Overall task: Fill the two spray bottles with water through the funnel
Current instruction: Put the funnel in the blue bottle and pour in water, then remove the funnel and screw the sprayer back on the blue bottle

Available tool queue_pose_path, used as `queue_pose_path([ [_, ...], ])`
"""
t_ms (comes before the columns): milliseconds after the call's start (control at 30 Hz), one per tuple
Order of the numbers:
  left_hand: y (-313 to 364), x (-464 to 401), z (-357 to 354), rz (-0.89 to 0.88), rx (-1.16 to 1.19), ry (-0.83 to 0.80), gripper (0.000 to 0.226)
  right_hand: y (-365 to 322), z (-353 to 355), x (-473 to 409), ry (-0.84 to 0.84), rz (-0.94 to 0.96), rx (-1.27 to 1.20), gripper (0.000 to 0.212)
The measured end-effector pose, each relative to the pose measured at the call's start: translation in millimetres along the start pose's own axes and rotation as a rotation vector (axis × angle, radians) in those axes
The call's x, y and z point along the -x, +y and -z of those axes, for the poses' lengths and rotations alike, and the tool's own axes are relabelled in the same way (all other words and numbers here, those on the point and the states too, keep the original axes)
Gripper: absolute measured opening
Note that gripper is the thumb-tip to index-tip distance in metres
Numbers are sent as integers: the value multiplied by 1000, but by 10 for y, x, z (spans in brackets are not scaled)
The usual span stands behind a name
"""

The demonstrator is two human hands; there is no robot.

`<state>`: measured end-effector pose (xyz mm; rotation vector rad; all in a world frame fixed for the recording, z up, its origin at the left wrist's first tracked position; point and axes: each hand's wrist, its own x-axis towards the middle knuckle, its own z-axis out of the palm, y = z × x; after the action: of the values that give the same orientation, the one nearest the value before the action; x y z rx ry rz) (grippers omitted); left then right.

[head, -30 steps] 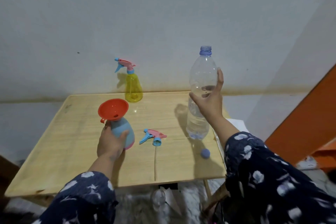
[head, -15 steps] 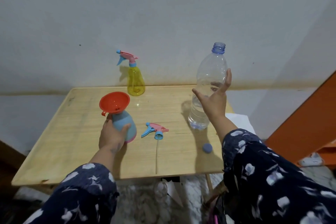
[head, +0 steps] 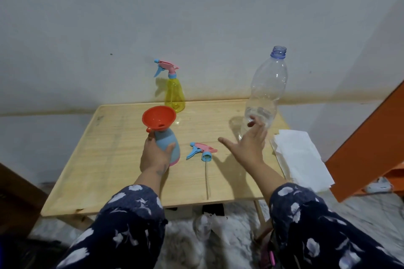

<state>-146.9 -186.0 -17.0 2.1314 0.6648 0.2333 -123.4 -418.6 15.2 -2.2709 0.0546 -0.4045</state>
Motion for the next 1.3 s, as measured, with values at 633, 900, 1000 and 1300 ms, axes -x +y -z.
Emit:
queue_pose_path([
  [633, -146, -81, 7, -20, 9, -48, 51, -1291, -1080, 208, -351, 33, -486, 90],
  [900, -132, -51, 72, -88, 90, -96, 60, -1435, -933, 4, -327, -15, -657, 82],
  [1000, -152, -33, 79, -121, 77, -100, 61, -1334, -756, -177, -317, -68, -595, 81],
  [1300, -277, -41, 18, -146, 116, -59, 65, -308, -831, -478, -330, -372, -142, 98],
])
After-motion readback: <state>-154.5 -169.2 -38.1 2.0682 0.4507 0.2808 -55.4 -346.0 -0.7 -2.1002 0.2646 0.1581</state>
